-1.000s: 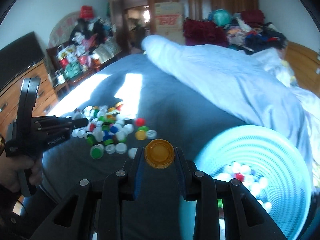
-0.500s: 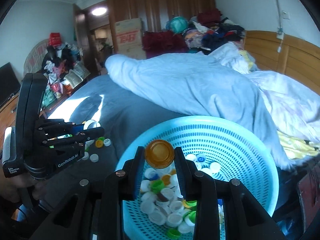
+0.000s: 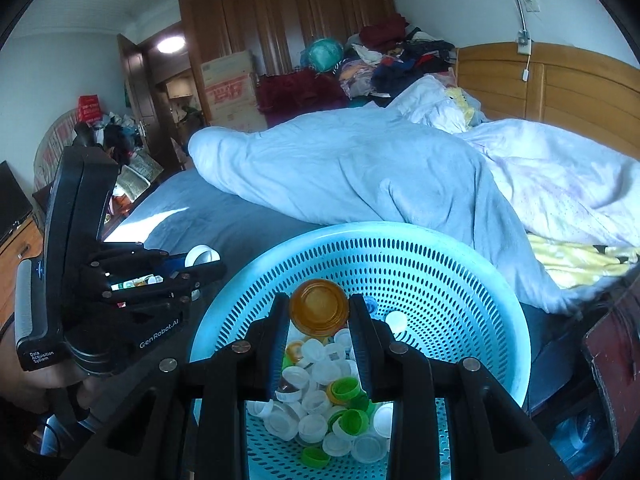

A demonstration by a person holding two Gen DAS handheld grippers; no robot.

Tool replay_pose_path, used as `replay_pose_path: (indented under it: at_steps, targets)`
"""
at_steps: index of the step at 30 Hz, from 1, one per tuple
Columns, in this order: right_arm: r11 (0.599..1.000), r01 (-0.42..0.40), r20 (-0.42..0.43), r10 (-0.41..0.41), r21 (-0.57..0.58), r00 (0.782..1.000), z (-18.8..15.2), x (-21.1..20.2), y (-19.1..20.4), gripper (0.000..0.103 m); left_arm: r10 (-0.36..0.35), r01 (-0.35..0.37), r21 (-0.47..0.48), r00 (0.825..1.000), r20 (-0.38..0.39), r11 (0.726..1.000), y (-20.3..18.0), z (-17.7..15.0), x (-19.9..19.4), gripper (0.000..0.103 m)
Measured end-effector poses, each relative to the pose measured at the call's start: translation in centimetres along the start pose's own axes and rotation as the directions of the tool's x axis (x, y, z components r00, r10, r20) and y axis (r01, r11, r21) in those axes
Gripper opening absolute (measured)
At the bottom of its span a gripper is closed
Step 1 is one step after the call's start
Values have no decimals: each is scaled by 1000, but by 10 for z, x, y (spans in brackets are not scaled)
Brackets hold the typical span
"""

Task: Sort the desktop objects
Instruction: 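Carry both held caps over the blue basket, then open both tools to drop the caps into the basket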

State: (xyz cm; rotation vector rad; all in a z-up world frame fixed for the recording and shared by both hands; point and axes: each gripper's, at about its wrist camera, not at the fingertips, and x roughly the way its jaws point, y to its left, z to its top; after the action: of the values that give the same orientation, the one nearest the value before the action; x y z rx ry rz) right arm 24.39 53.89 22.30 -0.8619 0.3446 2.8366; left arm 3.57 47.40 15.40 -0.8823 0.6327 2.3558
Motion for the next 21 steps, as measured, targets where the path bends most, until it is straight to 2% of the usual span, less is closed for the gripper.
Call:
replay_pose_path:
  at_steps: [21]
  targets:
    - [1000,-9,-11,9,13,1000,-7,0,-4,33,-12,12,7,1000,-17,1000,-11,1,5,9]
